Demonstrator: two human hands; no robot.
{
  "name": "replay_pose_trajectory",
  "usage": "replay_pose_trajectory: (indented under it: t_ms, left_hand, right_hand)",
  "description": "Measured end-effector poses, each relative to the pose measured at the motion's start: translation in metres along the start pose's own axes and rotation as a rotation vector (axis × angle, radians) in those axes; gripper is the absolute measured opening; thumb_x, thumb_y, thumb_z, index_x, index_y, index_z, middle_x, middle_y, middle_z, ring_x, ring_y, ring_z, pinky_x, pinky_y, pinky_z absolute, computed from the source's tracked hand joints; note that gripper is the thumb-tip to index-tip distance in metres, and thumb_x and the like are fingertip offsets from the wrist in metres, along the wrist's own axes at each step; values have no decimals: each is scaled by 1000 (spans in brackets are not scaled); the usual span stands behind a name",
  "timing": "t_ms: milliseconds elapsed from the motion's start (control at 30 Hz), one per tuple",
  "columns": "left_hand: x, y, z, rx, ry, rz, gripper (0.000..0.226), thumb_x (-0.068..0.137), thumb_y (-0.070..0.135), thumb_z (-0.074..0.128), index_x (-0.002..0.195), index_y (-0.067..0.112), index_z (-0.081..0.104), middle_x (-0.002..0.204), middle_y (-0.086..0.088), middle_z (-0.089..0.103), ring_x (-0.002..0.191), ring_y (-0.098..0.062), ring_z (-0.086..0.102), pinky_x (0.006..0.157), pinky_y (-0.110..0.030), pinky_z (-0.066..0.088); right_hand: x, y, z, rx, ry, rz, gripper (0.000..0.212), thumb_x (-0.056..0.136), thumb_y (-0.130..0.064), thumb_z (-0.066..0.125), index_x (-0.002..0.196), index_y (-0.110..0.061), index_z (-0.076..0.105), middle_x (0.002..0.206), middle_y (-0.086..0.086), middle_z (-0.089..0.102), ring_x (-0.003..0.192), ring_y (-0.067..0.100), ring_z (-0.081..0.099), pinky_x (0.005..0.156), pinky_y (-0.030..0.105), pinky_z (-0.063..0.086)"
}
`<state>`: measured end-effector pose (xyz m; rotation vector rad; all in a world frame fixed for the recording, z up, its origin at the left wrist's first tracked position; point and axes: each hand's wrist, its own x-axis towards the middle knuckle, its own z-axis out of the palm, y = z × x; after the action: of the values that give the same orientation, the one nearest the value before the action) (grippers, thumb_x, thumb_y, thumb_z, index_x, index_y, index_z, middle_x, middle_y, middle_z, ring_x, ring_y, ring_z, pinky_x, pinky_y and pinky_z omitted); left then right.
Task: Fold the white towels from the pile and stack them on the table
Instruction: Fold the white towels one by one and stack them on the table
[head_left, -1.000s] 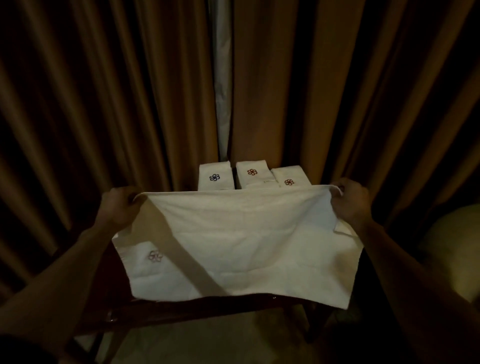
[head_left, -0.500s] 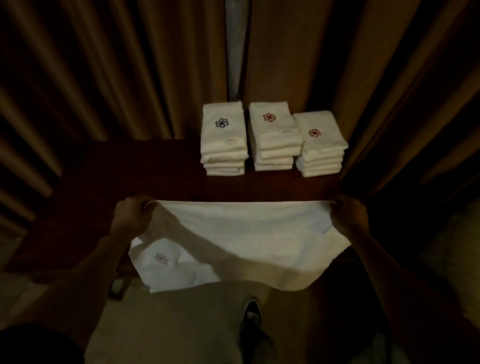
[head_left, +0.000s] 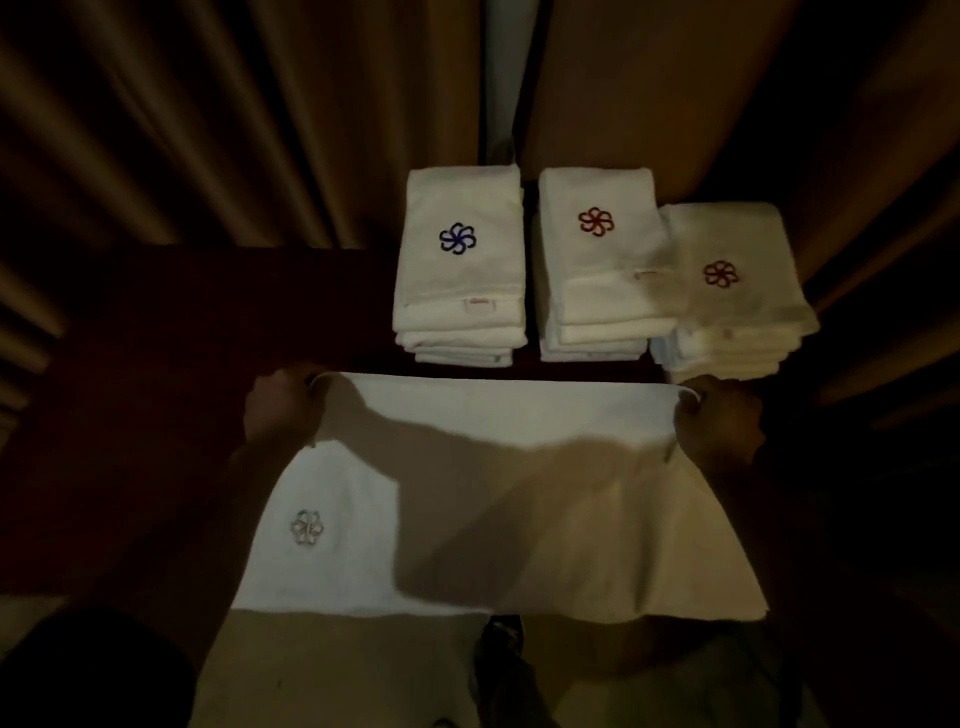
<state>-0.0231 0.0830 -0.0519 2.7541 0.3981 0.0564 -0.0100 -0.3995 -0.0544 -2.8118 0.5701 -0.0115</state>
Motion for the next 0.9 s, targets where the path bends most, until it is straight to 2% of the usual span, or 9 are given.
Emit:
replay_pose_trajectory:
  t_ms: [67,100,233,367,433,500,633,733,900]
  left_hand:
    - [9,-4,17,143,65,6,27,94,34,61,112,16,71,116,-22,59,104,-46,56,79,-57,53]
    - [11,-4,25,187,99,-11,25,91,29,65,111,15,69,118,-23,54,109,-47,50,82,-59,48]
    - [5,0,56,198,86,13,26,85,17,71,109,8,65,116,-24,53,104,-47,50,75,-55,48]
    - [-12,2,78,71,-81,161,20,85,18,72,100,6,67,100,-19,63,88,-40,63,68,-43,52]
    - [-25,5,84,93,-196,155,25,87,28,70,103,9,66,102,-16,62,91,-38,62,69,-43,55]
    - [-36,1,89,169,-266,122,40,86,39,70,116,13,63,119,-15,58,110,-36,55,78,-47,55]
    - [-53,-3,96,197,-295,66,70,86,52,65,143,17,41,146,-14,37,133,-37,34,90,-58,49]
    - [-58,-9,102,228,-281,62,76,87,63,57,147,27,29,154,-14,24,140,-40,25,96,-63,45]
    - [-48,-18,102,274,-348,-89,90,74,87,43,147,41,16,161,-12,5,144,-47,14,104,-71,29]
  right_hand:
    - [2,-10,15,-15,107,88,21,89,-23,66,106,-12,69,122,24,51,118,47,44,87,56,44]
    - [-1,-14,24,-33,140,99,22,86,-22,69,106,-11,68,122,24,50,117,47,44,86,56,44]
    - [-13,-22,55,15,59,75,40,85,-21,72,121,-7,60,120,23,58,115,46,51,86,54,45]
    - [-42,-33,76,43,-64,-42,32,87,-25,72,114,-9,63,112,17,66,106,39,59,85,47,49]
    - [-57,-37,78,13,-90,-59,29,88,-28,71,110,-12,62,108,13,65,103,36,60,81,45,50]
    - [-69,-37,80,-49,-158,-18,33,89,-34,69,113,-14,60,113,12,62,108,34,56,81,45,50]
    - [-86,-27,86,-155,-333,110,58,92,-52,58,136,-18,41,136,13,42,124,35,42,93,48,45]
    - [-95,-19,97,-139,-345,154,75,90,-64,53,146,-22,27,150,13,27,133,37,32,101,52,40]
    - [-85,-13,99,-137,-340,158,93,84,-77,49,154,-25,18,160,15,17,144,40,20,109,58,33]
